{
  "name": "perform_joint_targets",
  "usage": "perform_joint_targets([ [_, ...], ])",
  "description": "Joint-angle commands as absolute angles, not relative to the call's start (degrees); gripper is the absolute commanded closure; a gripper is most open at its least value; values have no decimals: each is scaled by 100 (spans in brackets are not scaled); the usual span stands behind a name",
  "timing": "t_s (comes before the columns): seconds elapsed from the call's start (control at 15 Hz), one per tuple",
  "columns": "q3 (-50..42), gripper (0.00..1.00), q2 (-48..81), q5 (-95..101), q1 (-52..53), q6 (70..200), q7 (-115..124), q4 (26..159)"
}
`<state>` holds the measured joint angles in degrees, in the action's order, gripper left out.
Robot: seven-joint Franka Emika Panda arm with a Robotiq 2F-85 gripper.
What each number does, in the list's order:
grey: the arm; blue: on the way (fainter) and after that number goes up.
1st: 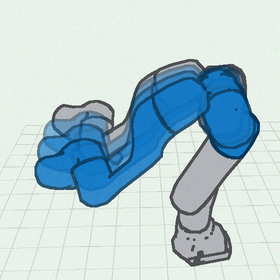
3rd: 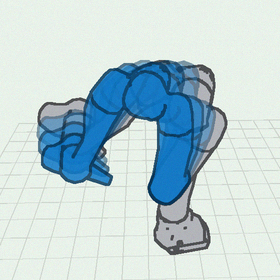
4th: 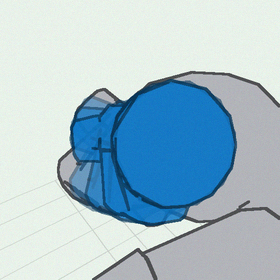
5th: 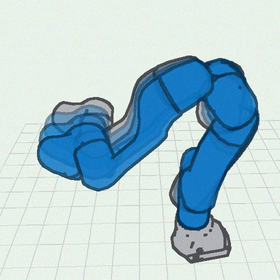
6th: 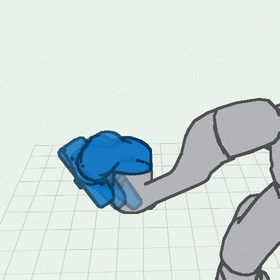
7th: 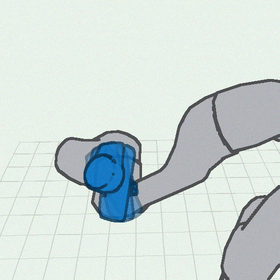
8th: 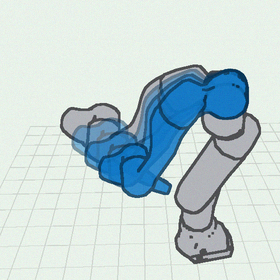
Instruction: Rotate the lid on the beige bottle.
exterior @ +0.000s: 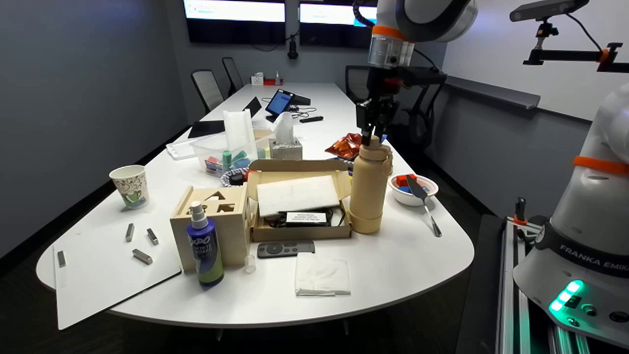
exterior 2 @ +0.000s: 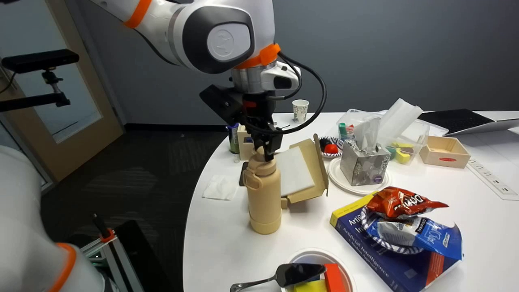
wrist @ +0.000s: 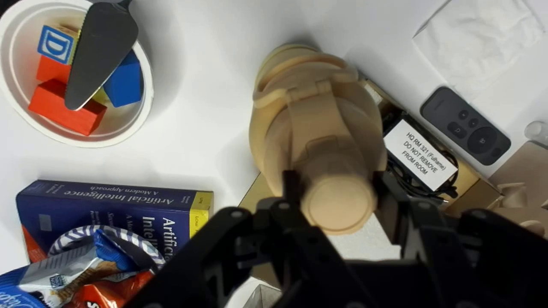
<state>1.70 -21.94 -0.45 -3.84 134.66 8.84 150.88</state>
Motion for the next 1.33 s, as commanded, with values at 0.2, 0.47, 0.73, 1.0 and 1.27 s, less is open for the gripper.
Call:
perform_joint_targets([
  [0.2, -61, 79, -2051, -49, -229, 13232, 171, 14967],
  [0.47, -102, 79, -2035, 31, -170, 13076, -190, 14932],
  [0.73, -99, 79, -2022, 109, -145, 13021, -482, 14933],
  [1.0, -157, 79, -2008, 59, -80, 12895, -880, 14901],
  [1.27, -280, 79, -1991, 7, 28, 12710, -1475, 14846],
])
